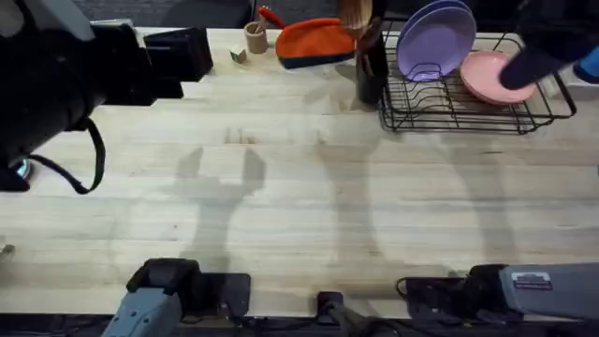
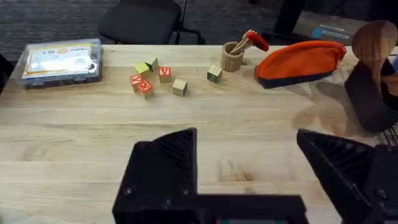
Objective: Pick up the cup on the table and put them onto the rack.
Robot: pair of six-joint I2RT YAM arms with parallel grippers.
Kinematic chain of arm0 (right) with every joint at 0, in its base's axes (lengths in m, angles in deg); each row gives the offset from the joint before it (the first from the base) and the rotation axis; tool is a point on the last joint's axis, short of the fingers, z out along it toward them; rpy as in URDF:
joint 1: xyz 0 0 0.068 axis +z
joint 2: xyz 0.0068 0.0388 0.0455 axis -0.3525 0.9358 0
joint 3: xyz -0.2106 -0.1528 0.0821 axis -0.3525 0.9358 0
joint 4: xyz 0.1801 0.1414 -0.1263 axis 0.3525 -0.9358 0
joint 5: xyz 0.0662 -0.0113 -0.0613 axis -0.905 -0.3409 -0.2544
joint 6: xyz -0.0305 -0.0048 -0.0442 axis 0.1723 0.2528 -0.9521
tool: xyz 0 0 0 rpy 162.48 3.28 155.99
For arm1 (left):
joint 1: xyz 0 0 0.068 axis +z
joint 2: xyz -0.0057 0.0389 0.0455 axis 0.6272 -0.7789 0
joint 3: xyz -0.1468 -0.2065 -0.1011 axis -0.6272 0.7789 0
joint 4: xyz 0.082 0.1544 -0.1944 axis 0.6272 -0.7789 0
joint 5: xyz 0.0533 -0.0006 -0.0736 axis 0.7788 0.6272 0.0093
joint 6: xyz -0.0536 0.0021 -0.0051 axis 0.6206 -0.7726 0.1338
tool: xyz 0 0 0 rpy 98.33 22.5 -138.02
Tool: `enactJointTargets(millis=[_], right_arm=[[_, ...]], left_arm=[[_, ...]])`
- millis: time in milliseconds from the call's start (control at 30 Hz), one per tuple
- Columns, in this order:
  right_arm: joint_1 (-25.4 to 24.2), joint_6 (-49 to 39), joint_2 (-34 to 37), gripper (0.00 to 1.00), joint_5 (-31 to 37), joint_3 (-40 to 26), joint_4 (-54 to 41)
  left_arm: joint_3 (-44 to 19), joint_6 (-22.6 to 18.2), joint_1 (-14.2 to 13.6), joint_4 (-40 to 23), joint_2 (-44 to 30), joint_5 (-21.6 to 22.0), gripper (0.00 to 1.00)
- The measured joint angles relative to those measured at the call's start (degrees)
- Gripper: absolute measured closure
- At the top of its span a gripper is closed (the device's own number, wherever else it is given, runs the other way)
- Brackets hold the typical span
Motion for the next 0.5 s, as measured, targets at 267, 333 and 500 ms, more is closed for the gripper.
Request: enactJointTargets(millis=[267, 333, 500], right_arm=[[9.38, -1.72, 6.91, 0.971, -0.17, -2.85, 0.96], [10.54, -1.85, 7.79, 0.971, -0.2, -2.85, 0.98], [13.1, -1.85, 9.96, 0.971, -0.22, -2.85, 1.03]], left_arm=[[0.0, 0.01, 0.0, 0.0, 0.0, 0.0, 0.007], [0.0, 0.0, 0.0, 0.0, 0.0, 0.0, 0.007], [0.0, 0.01, 0.0, 0.0, 0.0, 0.0, 0.007]])
